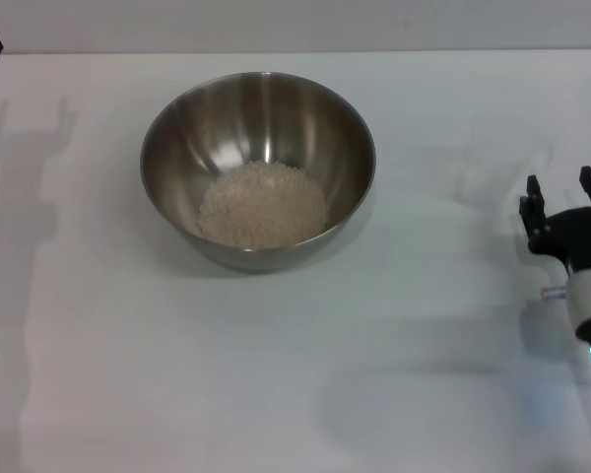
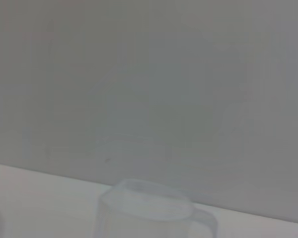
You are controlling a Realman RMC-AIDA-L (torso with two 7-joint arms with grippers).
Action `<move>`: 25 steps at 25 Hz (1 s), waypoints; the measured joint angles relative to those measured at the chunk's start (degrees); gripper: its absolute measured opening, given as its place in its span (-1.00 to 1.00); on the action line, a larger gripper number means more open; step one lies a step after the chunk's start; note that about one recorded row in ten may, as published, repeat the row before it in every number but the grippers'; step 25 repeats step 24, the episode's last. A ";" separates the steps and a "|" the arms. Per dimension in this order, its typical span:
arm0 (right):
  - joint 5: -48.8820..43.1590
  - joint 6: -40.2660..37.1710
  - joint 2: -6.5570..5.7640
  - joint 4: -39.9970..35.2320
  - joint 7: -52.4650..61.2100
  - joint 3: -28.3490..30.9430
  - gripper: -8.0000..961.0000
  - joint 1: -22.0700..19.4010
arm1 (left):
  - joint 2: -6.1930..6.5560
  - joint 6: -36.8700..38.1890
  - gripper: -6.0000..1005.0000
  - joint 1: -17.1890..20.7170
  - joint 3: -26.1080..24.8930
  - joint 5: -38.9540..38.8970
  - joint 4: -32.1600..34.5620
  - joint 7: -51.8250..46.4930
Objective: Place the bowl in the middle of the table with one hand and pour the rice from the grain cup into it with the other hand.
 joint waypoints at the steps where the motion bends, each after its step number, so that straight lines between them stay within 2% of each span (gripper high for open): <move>1: 0.00 -0.51 0.00 0.12 -0.01 -0.84 0.23 -0.36 | 0.00 -0.11 0.65 0.00 0.01 0.03 0.00 0.00; 2: 0.02 -1.97 0.00 0.26 -0.04 -2.92 0.23 -0.95 | 0.00 -0.38 0.65 0.00 0.02 0.05 0.02 0.00; 8: 0.10 -8.14 0.06 0.42 -0.23 -5.88 0.23 -2.40 | -0.01 -0.81 0.65 0.26 0.03 0.06 0.13 0.00; 12: 1.24 -16.33 -0.16 -0.17 -0.25 -4.22 0.23 -3.44 | 0.00 -0.84 0.65 0.79 -0.04 0.06 0.18 -0.04; 17: 2.69 -18.39 -0.40 -2.61 0.11 -0.24 0.23 -2.42 | -0.01 -0.06 0.65 2.46 0.11 0.21 0.08 -0.02; 25: 2.28 -22.02 -0.49 -3.88 0.31 0.55 0.23 -2.19 | -0.06 3.19 0.65 4.93 -0.08 0.18 0.33 -0.02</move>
